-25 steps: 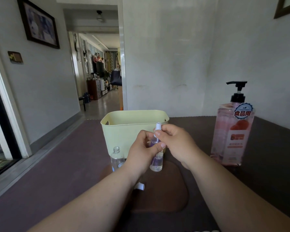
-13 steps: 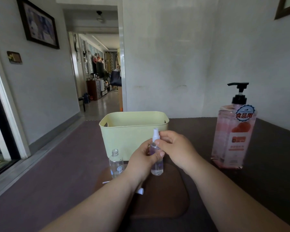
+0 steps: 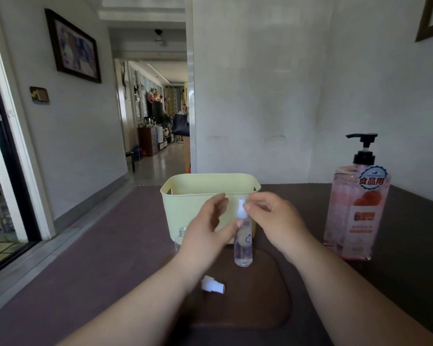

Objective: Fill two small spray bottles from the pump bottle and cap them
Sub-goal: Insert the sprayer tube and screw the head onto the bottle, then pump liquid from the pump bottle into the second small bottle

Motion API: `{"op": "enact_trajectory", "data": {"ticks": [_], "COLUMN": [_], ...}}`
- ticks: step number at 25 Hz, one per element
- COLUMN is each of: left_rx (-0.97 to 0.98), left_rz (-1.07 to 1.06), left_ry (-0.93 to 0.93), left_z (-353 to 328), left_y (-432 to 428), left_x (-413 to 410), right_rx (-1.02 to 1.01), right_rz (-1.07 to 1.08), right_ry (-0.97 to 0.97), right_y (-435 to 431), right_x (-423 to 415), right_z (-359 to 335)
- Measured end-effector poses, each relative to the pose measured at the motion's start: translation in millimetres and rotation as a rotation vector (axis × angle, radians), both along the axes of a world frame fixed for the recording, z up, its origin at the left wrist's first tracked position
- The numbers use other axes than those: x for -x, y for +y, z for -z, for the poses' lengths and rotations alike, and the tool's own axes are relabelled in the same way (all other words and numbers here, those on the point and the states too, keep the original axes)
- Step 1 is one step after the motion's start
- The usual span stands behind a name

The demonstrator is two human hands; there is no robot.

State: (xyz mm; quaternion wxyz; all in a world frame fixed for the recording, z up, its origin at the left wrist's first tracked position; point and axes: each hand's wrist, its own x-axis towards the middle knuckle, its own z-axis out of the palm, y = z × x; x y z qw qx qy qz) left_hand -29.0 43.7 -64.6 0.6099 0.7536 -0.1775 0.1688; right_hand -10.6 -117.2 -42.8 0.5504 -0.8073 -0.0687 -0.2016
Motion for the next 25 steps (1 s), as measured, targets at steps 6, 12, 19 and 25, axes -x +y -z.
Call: {"op": "enact_trajectory", "data": {"ticks": [6,12,19,25], "left_rx": [-0.18,-0.164,-0.004,-0.029], "left_rz": [-0.321,-0.19,-0.372,-0.092], "left_ry": [0.034,0.301,-0.062,-0.172], "left_z": [12,47,-6,-63], "left_y": [70,80,51,-63], "left_x": [12,2,10,8], "right_rx": [0.011,0.028,0.011,0.069], "right_rz": [0.041,0.053,0.097,0.172], "right_ry": [-0.105,-0.052,-0.048,-0.108], "right_y": [12,14,-4,-63], "right_x": [4,7,14,20], "right_z": [-6,0,-6,-29]}}
